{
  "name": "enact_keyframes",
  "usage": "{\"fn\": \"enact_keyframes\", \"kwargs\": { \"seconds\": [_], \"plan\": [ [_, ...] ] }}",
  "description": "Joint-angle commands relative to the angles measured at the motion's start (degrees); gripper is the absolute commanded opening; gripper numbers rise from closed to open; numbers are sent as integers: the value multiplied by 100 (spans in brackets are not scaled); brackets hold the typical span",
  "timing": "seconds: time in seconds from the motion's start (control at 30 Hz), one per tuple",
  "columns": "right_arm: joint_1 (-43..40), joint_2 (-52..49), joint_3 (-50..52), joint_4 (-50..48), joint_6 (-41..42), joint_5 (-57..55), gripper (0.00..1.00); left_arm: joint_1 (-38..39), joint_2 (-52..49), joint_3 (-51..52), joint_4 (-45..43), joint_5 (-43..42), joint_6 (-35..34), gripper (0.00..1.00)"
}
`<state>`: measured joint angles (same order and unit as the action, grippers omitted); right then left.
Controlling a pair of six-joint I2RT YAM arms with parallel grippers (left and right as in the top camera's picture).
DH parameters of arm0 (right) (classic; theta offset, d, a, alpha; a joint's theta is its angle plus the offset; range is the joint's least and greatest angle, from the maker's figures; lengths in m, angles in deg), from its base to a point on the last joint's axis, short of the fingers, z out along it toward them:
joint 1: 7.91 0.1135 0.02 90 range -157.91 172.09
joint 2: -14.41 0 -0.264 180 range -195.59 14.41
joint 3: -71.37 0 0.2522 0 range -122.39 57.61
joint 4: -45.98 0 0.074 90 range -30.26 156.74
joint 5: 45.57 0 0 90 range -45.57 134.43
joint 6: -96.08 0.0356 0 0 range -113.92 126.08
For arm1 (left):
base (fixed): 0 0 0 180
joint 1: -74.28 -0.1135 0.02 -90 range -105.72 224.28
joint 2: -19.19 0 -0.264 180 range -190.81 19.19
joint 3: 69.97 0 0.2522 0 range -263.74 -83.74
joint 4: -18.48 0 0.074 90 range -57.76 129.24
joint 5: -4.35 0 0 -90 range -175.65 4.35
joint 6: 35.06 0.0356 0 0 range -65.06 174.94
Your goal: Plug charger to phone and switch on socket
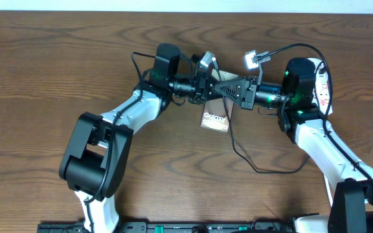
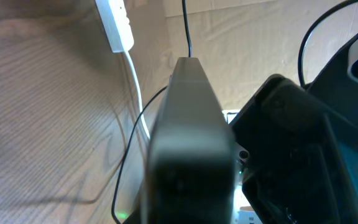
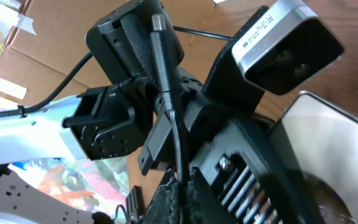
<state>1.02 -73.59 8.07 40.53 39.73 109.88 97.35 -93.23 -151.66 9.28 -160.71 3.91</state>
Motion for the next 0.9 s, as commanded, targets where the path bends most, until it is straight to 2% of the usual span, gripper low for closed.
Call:
{"fn": "enact_keyframes", "kwargs": {
  "seconds": [0.0,0.23,0.63,0.73,0.87],
  "plan": [
    [92,57,-33,-13,-7,-107,6,90,195,-153,-52,-205,-7,8],
    [92,57,-33,-13,-7,-109,10,219,195,-153,-52,-210,-7,7],
    [87,57,-33,-35,-59,-586,9,240,195,-153,-55,-533,37,8],
    [87,57,-33,-35,-116,-717,20,240,195,-153,-55,-535,37,7],
    [90,57,-33,-79,-118,-881,24,240,195,-153,-55,-535,37,7]
  ]
}}
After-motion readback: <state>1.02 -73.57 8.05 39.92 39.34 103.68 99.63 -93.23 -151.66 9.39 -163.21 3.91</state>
